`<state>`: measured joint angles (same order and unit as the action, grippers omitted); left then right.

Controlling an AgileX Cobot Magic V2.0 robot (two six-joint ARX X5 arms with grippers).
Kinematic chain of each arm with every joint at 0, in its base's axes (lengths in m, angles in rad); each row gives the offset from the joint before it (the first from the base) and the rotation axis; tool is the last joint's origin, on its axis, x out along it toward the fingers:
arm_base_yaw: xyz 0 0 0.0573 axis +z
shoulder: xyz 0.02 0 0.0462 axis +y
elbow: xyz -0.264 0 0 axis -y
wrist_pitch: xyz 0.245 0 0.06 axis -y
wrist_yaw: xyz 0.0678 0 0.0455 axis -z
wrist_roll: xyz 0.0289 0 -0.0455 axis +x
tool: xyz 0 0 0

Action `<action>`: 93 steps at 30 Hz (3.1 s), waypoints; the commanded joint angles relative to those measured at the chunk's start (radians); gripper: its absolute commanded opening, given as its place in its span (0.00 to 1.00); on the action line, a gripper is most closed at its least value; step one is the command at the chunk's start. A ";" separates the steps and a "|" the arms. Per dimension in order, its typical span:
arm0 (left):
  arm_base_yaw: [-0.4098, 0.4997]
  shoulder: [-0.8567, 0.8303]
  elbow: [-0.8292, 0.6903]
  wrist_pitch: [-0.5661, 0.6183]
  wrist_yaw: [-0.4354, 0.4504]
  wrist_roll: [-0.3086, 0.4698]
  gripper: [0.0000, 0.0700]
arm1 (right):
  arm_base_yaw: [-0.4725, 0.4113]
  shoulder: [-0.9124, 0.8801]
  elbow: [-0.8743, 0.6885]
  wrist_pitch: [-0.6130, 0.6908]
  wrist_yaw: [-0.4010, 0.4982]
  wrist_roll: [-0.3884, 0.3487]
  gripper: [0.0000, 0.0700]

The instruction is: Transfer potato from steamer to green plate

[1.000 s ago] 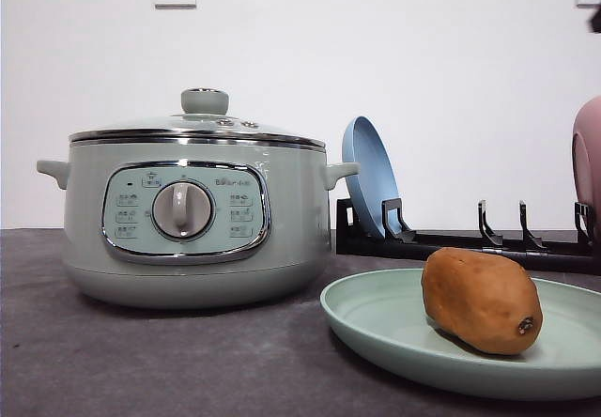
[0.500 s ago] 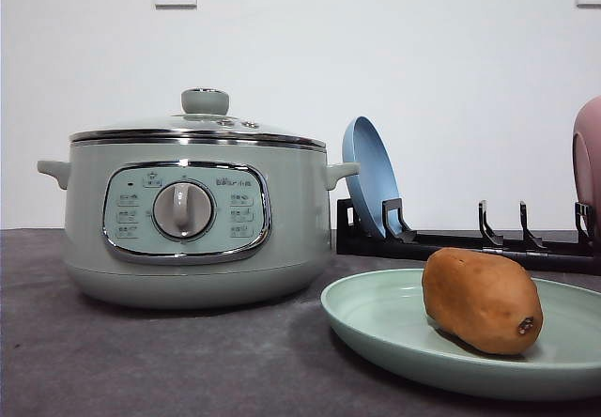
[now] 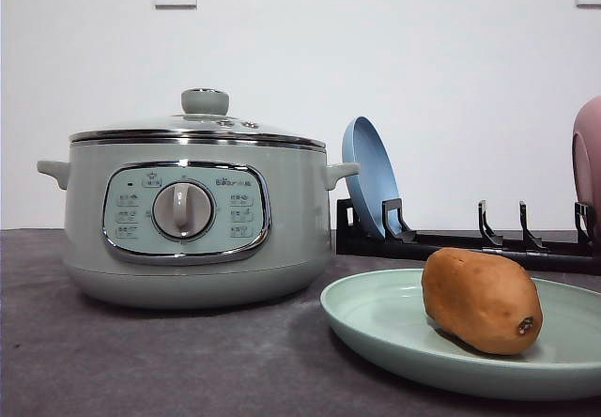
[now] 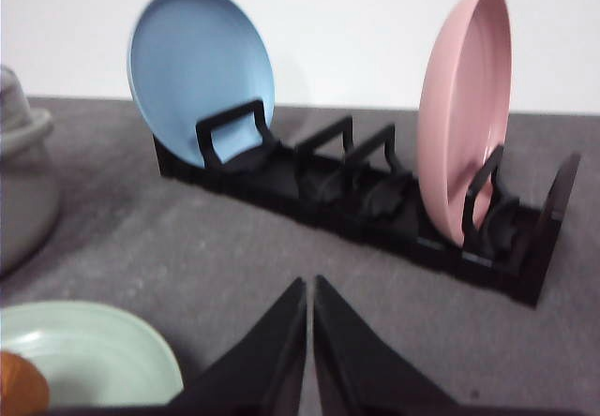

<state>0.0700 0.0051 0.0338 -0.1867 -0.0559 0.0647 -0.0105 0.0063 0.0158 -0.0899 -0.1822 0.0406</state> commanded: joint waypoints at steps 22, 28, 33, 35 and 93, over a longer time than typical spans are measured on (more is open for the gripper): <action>0.002 -0.002 -0.013 -0.023 -0.004 0.000 0.00 | 0.000 -0.003 -0.003 -0.052 0.000 -0.003 0.00; 0.002 -0.002 -0.013 -0.023 -0.004 0.000 0.00 | 0.000 -0.003 -0.003 -0.052 0.000 -0.003 0.00; 0.002 -0.002 -0.013 -0.023 -0.004 0.000 0.00 | 0.000 -0.003 -0.003 -0.052 0.000 -0.003 0.00; 0.002 -0.002 -0.013 -0.023 -0.004 -0.001 0.00 | 0.000 -0.003 -0.003 -0.052 0.000 -0.003 0.00; 0.002 -0.002 -0.013 -0.023 -0.004 0.000 0.00 | 0.000 -0.003 -0.003 -0.052 0.000 -0.003 0.00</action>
<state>0.0700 0.0051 0.0338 -0.1867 -0.0562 0.0647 -0.0105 0.0063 0.0162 -0.1516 -0.1825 0.0406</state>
